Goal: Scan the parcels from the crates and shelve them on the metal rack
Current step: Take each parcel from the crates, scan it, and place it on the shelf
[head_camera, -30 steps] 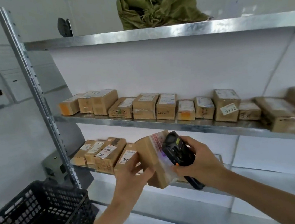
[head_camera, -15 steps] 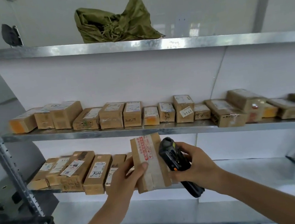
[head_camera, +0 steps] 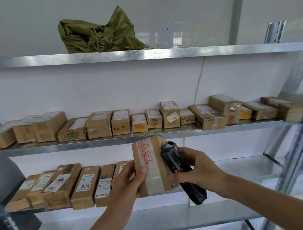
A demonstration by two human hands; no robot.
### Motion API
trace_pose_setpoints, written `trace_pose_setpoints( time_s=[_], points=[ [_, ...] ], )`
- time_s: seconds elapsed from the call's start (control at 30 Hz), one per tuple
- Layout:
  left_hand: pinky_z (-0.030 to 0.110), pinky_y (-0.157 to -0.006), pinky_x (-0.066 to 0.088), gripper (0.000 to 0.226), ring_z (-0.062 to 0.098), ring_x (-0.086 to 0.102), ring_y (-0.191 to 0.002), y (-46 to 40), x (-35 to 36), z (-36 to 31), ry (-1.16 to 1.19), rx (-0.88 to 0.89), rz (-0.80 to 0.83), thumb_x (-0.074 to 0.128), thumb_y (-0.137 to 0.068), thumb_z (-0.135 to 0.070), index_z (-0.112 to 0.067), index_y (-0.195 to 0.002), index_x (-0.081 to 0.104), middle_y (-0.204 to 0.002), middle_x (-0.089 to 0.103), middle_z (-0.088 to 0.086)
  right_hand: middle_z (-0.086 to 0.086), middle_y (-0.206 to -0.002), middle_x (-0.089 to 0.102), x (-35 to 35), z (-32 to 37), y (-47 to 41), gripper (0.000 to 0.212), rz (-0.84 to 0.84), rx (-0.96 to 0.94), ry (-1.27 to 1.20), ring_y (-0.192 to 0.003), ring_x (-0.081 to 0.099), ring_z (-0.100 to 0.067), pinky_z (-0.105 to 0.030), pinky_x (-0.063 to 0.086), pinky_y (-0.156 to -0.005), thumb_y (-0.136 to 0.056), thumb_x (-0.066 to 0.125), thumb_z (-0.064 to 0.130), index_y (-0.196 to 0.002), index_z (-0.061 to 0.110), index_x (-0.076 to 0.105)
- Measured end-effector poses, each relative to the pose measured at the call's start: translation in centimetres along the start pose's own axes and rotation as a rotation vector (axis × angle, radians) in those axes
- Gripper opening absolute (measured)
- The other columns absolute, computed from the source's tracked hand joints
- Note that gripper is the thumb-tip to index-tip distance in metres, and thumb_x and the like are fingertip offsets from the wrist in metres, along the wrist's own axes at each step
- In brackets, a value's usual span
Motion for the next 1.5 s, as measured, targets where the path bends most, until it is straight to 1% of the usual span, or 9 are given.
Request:
trace_pose_setpoints(
  time_s=[0.13, 0.3, 0.43, 0.6, 0.8, 1.0, 1.23, 1.37, 1.5],
  points=[
    [0.035, -0.077, 0.063, 0.041, 0.014, 0.070, -0.107, -0.4, 1.9, -0.3, -0.090, 0.060, -0.042, 0.071, -0.082, -0.037, -0.025, -0.122, 0.065, -0.113, 0.075, -0.009, 0.017, -0.098, 0.073, -2.2, -0.2, 0.9, 0.054, -0.057, -0.009, -0.005, -0.094, 0.067, -0.001, -0.010, 0.051, -0.073, -0.070, 0.094, 0.015, -0.114, 0.034, 0.069],
    [0.042, -0.085, 0.063, 0.044, 0.013, 0.069, -0.108, -1.1, 4.8, -0.1, -0.143, 0.064, -0.093, 0.073, -0.083, -0.038, -0.037, -0.125, 0.058, -0.118, 0.073, -0.010, 0.018, -0.101, 0.073, -5.2, -1.4, 2.1, 0.057, -0.108, -0.009, -0.005, -0.097, 0.065, -0.001, -0.012, 0.050, -0.075, -0.069, 0.095, 0.020, -0.116, 0.037, 0.069],
    [0.034, -0.081, 0.062, 0.029, 0.009, 0.067, -0.109, -1.8, 7.4, -0.1, -0.187, 0.049, -0.079, 0.068, -0.093, -0.036, -0.044, -0.121, 0.063, -0.113, 0.071, -0.021, 0.017, -0.101, 0.074, -7.9, -2.6, 2.9, 0.059, -0.140, -0.004, 0.008, -0.098, 0.067, -0.003, -0.015, 0.051, -0.078, -0.068, 0.095, 0.019, -0.117, 0.036, 0.069],
    [0.017, -0.063, 0.056, 0.048, -0.002, 0.071, -0.092, -2.9, 11.4, -0.2, -0.233, 0.009, 0.009, 0.075, -0.077, -0.051, -0.044, -0.123, 0.062, -0.108, 0.074, -0.017, 0.019, -0.102, 0.073, -11.2, -3.9, 3.5, 0.064, -0.142, 0.010, -0.017, -0.098, 0.067, -0.003, -0.016, 0.055, -0.078, -0.069, 0.094, 0.017, -0.123, 0.037, 0.065],
    [0.044, -0.095, 0.058, 0.029, 0.016, 0.072, -0.107, -4.4, 15.0, 1.3, -0.158, -0.089, 0.025, 0.067, -0.095, -0.032, -0.036, -0.124, 0.068, -0.110, 0.077, -0.009, 0.011, -0.101, 0.074, -14.9, -4.9, 4.4, 0.058, -0.114, -0.001, -0.064, -0.096, 0.069, -0.008, -0.019, 0.055, -0.078, -0.073, 0.092, 0.013, -0.121, 0.033, 0.068],
    [0.044, -0.088, 0.059, 0.031, 0.025, 0.073, -0.104, -4.9, 18.2, 2.1, 0.093, -0.166, 0.003, 0.061, -0.098, -0.028, -0.018, -0.127, 0.066, -0.113, 0.076, 0.006, 0.003, -0.099, 0.075, -17.6, -6.4, 4.3, 0.048, -0.095, 0.048, -0.120, -0.096, 0.071, -0.013, -0.022, 0.055, -0.081, -0.076, 0.092, 0.017, -0.117, 0.030, 0.071],
    [0.048, -0.099, 0.053, 0.041, 0.029, 0.068, -0.117, -5.7, 20.0, 3.3, 0.224, -0.207, -0.002, 0.059, -0.098, -0.028, -0.013, -0.136, 0.059, -0.125, 0.072, 0.011, 0.005, -0.102, 0.075, -19.8, -7.1, 4.3, 0.045, -0.071, 0.058, -0.108, -0.097, 0.071, -0.013, -0.019, 0.052, -0.081, -0.077, 0.089, 0.017, -0.116, 0.031, 0.071],
    [0.047, -0.102, 0.053, 0.040, 0.023, 0.067, -0.118, -5.6, 21.0, 3.6, 0.140, -0.151, 0.060, 0.060, -0.095, -0.024, -0.016, -0.134, 0.064, -0.127, 0.071, 0.004, 0.008, -0.100, 0.076, -20.9, -7.6, 4.3, 0.047, -0.084, 0.044, -0.068, -0.096, 0.070, -0.007, -0.015, 0.051, -0.079, -0.075, 0.090, 0.015, -0.115, 0.030, 0.070],
    [0.037, -0.081, 0.062, 0.030, 0.020, 0.074, -0.103, -5.6, 21.5, 3.3, -0.069, -0.041, -0.010, 0.062, -0.098, -0.013, -0.018, -0.126, 0.068, -0.119, 0.075, 0.000, 0.012, -0.102, 0.076, -22.0, -8.0, 4.2, 0.051, -0.092, 0.026, -0.042, -0.099, 0.069, -0.003, -0.011, 0.051, -0.076, -0.075, 0.091, 0.018, -0.118, 0.034, 0.068]
  ],
)
Point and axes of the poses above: each hand's wrist, its own y-axis away from the middle knuckle, its own x-axis out of the palm, z = x × y, the point moved 3 cm from there along -y, towards the middle knuckle
